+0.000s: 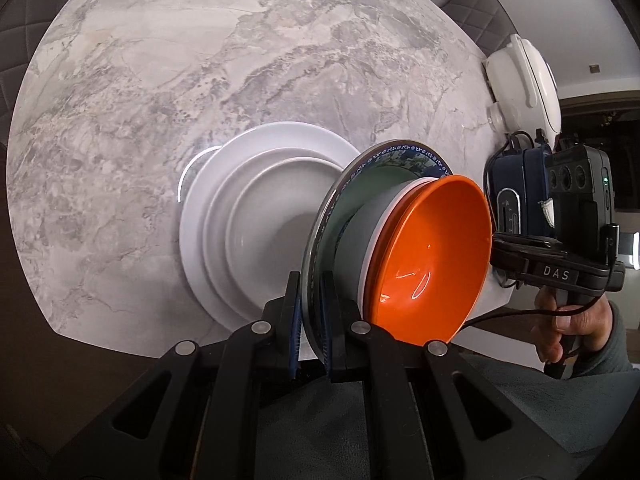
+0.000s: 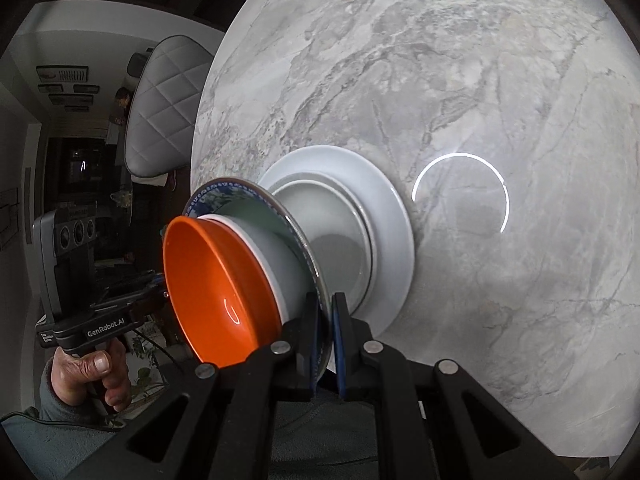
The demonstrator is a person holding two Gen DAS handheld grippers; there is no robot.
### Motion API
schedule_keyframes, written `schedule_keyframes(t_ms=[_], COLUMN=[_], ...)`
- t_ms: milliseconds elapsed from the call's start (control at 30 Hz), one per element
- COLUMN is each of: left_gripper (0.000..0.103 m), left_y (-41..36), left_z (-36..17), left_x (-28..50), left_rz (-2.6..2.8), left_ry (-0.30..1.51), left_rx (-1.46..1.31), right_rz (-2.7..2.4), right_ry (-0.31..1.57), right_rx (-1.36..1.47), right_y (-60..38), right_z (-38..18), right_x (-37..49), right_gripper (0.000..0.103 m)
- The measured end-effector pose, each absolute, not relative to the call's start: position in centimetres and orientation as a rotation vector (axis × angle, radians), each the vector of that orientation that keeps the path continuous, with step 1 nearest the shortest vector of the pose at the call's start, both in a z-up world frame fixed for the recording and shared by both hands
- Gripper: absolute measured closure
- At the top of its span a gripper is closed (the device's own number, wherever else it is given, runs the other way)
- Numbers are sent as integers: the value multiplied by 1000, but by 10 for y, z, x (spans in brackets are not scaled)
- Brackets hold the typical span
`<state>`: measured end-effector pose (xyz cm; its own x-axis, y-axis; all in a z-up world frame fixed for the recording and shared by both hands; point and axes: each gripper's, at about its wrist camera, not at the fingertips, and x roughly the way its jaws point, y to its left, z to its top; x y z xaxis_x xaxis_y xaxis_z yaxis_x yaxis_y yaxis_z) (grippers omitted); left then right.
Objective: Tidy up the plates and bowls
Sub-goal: 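Carry the nested bowls with both grippers and lower them onto the white plate stack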
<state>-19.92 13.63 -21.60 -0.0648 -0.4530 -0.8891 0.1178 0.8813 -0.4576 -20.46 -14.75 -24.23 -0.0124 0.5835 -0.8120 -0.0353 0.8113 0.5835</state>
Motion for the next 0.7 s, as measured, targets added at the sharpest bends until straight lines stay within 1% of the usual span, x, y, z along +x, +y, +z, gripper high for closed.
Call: schedule_keyframes(t_ms=[300,700], left_gripper=[98,98], left_y=[152,141], left_z=[-262,-300], left_x=[-179,-172], left_rz=[-462,-488], left_ry=[1591,1603], left_rx=[-250,-213], right_rz=[496,411], right_ry=[1551,1565], right_rx=[417,406], right_y=[-115,-114], right_z=[-271,-299], right_x=[-188,-191], right_gripper=[93,93])
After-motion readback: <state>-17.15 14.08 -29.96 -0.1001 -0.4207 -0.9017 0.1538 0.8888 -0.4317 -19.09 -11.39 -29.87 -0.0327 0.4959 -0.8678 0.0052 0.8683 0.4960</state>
